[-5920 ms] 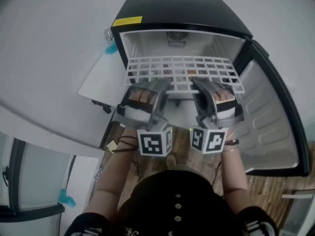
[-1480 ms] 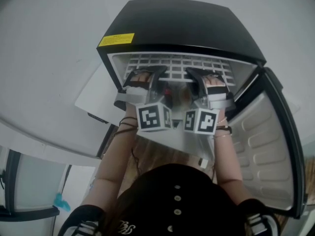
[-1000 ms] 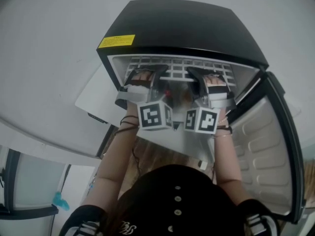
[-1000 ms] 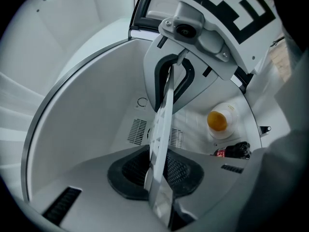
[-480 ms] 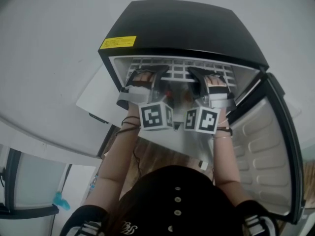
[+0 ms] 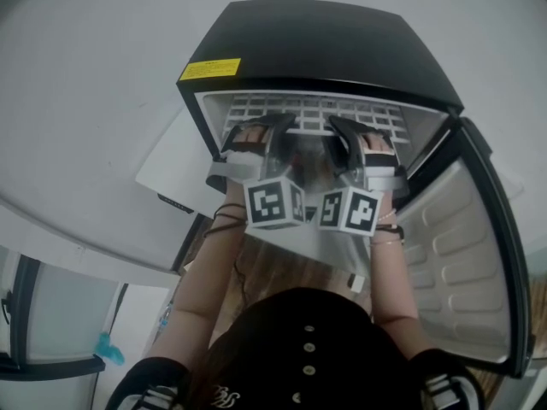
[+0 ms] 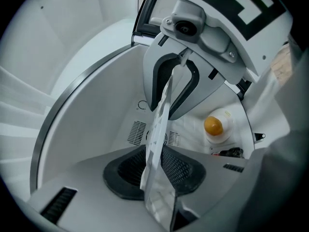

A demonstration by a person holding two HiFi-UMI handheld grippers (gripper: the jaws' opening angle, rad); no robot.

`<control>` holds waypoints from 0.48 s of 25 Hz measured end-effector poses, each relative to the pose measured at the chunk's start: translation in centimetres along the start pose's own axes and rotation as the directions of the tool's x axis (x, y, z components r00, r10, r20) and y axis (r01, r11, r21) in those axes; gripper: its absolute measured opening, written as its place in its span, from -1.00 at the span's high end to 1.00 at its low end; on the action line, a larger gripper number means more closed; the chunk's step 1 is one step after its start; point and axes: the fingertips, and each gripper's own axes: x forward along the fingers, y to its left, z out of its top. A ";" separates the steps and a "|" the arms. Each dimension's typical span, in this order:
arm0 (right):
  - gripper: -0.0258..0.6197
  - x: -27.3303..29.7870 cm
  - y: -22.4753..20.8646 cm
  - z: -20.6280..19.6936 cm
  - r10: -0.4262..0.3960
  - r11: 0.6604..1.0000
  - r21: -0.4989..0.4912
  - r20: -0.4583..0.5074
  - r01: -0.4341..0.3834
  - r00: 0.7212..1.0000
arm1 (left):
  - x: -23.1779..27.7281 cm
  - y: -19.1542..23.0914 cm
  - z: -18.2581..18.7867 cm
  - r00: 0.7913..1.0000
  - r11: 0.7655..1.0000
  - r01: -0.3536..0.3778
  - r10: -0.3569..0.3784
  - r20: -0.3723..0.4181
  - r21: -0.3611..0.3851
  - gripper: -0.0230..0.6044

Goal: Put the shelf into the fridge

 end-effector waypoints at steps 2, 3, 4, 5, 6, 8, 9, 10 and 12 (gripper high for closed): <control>0.62 -0.6 0.1 0.2 0.002 1.000 -0.002 0.000 -0.002 1.000 | -0.6 -0.1 0.3 1.000 1.000 0.000 0.000 0.009 -0.009 0.63; 0.62 -0.9 0.1 0.3 0.002 1.000 -0.004 0.002 -0.002 1.000 | -0.9 -0.2 0.4 1.000 1.000 -0.001 0.001 0.012 -0.015 0.63; 0.62 -1.2 0.1 0.4 0.001 1.000 -0.006 0.004 -0.001 1.000 | -1.2 -0.3 0.6 1.000 1.000 0.000 0.001 0.016 -0.021 0.61; 0.62 -1.6 0.1 0.4 0.001 1.000 -0.007 0.004 -0.001 1.000 | -1.6 -0.4 0.8 1.000 1.000 0.001 -0.001 0.021 -0.028 0.60; 0.61 -2.0 0.1 0.4 0.002 1.000 -0.004 0.002 -0.002 1.000 | -2.0 -0.5 1.0 1.000 0.999 0.003 -0.002 0.026 -0.034 0.58; 0.62 -2.9 0.2 0.6 0.005 1.000 0.005 -0.004 -0.005 1.000 | -3.0 -0.6 1.4 0.999 0.999 0.005 -0.004 0.036 -0.044 0.56; 0.62 -3.5 0.3 0.8 0.005 1.000 0.010 -0.006 -0.005 1.000 | -3.5 -0.6 1.5 0.999 0.999 0.006 -0.004 0.041 -0.050 0.56; 0.62 -4.0 0.3 0.9 0.004 1.000 0.015 -0.008 -0.004 1.000 | -4.1 -0.6 1.7 0.999 0.998 0.009 -0.006 0.047 -0.058 0.56; 0.62 -5.2 0.3 1.3 -0.002 1.000 0.023 -0.009 0.003 1.000 | -5.3 -0.6 2.0 0.998 0.996 0.018 -0.013 0.059 -0.082 0.56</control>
